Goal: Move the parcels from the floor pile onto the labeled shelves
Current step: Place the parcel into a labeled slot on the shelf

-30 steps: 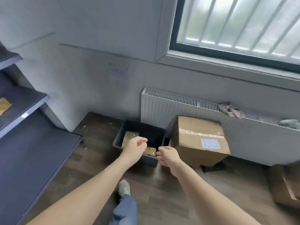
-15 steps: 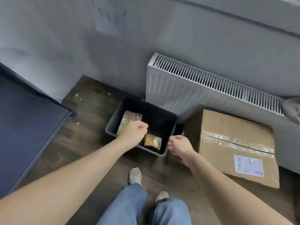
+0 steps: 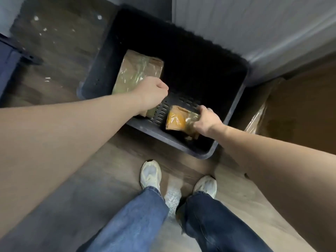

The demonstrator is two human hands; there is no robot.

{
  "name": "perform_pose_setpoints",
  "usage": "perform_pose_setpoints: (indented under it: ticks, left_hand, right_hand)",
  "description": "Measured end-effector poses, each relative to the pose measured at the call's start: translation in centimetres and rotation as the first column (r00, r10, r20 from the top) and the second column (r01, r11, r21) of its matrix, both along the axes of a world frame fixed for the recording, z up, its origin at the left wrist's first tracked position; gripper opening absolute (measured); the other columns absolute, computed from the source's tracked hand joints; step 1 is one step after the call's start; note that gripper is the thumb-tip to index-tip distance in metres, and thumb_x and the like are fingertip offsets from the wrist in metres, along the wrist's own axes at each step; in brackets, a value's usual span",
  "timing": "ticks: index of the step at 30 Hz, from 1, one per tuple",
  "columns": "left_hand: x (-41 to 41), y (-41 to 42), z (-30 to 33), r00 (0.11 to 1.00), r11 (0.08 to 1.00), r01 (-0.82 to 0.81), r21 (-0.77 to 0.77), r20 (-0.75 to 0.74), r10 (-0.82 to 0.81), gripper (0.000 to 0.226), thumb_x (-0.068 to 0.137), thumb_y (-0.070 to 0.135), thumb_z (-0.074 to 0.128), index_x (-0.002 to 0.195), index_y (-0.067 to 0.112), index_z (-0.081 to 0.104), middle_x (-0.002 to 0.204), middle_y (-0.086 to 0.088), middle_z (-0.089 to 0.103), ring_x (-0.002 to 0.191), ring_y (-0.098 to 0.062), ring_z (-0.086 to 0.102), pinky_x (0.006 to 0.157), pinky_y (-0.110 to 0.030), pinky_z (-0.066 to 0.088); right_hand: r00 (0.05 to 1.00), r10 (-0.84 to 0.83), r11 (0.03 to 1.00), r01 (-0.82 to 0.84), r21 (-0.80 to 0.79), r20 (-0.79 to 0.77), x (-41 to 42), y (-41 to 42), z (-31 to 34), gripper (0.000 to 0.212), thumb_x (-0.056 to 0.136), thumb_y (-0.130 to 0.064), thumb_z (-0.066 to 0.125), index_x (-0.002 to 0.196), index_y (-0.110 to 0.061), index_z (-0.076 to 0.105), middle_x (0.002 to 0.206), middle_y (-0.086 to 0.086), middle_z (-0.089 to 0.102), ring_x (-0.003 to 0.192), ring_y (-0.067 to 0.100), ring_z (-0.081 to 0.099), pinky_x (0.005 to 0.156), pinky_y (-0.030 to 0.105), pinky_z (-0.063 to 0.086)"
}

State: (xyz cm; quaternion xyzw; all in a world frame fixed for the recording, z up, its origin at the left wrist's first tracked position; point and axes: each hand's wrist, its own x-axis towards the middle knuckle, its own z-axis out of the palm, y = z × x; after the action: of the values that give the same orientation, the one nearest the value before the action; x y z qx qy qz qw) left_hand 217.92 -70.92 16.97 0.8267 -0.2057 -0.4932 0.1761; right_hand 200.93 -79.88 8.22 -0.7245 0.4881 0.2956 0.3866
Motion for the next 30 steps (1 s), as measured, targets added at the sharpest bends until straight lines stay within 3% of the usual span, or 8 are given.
perform_pose_setpoints:
  ticks: [5, 8, 15, 19, 22, 24, 26, 30]
  left_hand:
    - [0.6, 1.9, -4.6, 0.994, 0.996, -0.093, 0.005, -0.054, 0.093, 0.022, 0.098, 0.014, 0.048, 0.110, 0.026, 0.062, 0.109, 0.001, 0.068, 0.102, -0.018, 0.066, 0.093, -0.036, 0.054]
    - [0.8, 3.2, -5.8, 0.989, 0.993, -0.119, 0.019, -0.088, 0.121, 0.026, 0.099, 0.016, 0.047, 0.119, 0.022, 0.063, 0.111, 0.003, 0.066, 0.100, -0.014, 0.066, 0.094, -0.036, 0.054]
    - [1.5, 4.6, -1.7, 0.974, 0.981, -0.188, 0.042, -0.119, 0.192, 0.027, 0.098, 0.020, 0.049, 0.122, 0.026, 0.061, 0.108, -0.004, 0.069, 0.102, -0.021, 0.067, 0.097, -0.043, 0.054]
    - [2.3, 3.9, 5.8, 0.971, 0.974, -0.225, -0.012, -0.090, 0.223, 0.040, 0.100, 0.021, 0.048, 0.140, 0.026, 0.050, 0.129, -0.001, 0.059, 0.103, -0.018, 0.061, 0.091, -0.029, 0.050]
    - [3.5, 2.9, 12.7, 0.975, 0.973, -0.219, -0.069, -0.052, 0.216, 0.047, 0.101, 0.025, 0.049, 0.148, 0.029, 0.041, 0.138, 0.003, 0.053, 0.111, -0.013, 0.056, 0.086, -0.021, 0.037]
    - [4.5, 2.4, 17.8, 0.969, 0.963, -0.247, -0.110, -0.007, 0.247, 0.052, 0.101, 0.032, 0.049, 0.151, 0.032, 0.033, 0.132, 0.011, 0.055, 0.106, -0.008, 0.054, 0.085, -0.021, 0.037]
    - [5.8, 2.3, 23.4, 0.947, 0.938, -0.310, -0.155, 0.037, 0.319, 0.063, 0.099, 0.042, 0.049, 0.155, 0.035, 0.021, 0.150, 0.010, 0.040, 0.126, -0.012, 0.047, 0.102, -0.028, 0.034]
    - [8.5, 3.0, 34.4, 0.894, 0.841, -0.412, -0.350, 0.025, 0.448, 0.076, 0.094, 0.058, 0.051, 0.156, 0.039, 0.011, 0.161, 0.013, 0.024, 0.148, -0.013, 0.024, 0.121, -0.045, 0.021]
  right_hand:
    - [0.933, 0.358, 0.929, -0.360, -0.091, -0.037, 1.3, 2.4, -7.4, 0.126, 0.073, -0.047, 0.086, 0.162, -0.021, 0.001, 0.169, 0.013, 0.003, 0.156, 0.034, 0.003, 0.125, 0.052, 0.011]
    - [0.915, 0.395, 0.880, -0.403, -0.250, -0.084, 2.0, 2.9, -9.2, 0.126, 0.071, -0.040, 0.086, 0.162, -0.017, 0.000, 0.163, 0.020, 0.017, 0.152, 0.040, 0.012, 0.123, 0.060, 0.010]
    - [0.984, -0.117, 0.949, 0.150, -0.276, 0.133, 3.8, 0.2, -2.0, 0.105, 0.077, -0.049, 0.076, 0.159, -0.018, 0.019, 0.150, 0.015, 0.040, 0.136, 0.038, 0.039, 0.112, 0.051, 0.037]
    - [0.851, -0.428, 0.866, 0.483, -0.132, 0.305, 4.5, -0.9, 6.2, 0.100, 0.079, -0.052, 0.072, 0.159, -0.017, 0.023, 0.151, 0.010, 0.044, 0.136, 0.032, 0.046, 0.113, 0.043, 0.040]
    - [0.641, -0.660, 0.725, 0.680, 0.109, 0.391, 5.3, -0.7, 14.0, 0.093, 0.080, -0.058, 0.069, 0.156, -0.020, 0.030, 0.142, 0.002, 0.055, 0.125, 0.023, 0.057, 0.113, 0.042, 0.043]
    - [0.534, -0.752, 0.645, 0.716, 0.266, 0.386, 6.3, -0.4, 20.0, 0.081, 0.081, -0.060, 0.069, 0.148, -0.022, 0.043, 0.130, -0.005, 0.066, 0.115, 0.018, 0.065, 0.111, 0.043, 0.046]
    - [0.485, -0.783, 0.618, 0.673, 0.405, 0.388, 7.6, -0.3, 26.7, 0.061, 0.084, -0.058, 0.068, 0.134, -0.024, 0.058, 0.114, -0.007, 0.075, 0.103, 0.014, 0.072, 0.106, 0.044, 0.051]
    - [0.442, -0.762, 0.648, 0.526, 0.551, 0.474, 9.4, 0.7, 39.8, 0.049, 0.092, -0.052, 0.064, 0.132, -0.025, 0.058, 0.108, -0.009, 0.078, 0.098, 0.010, 0.075, 0.101, 0.043, 0.054]
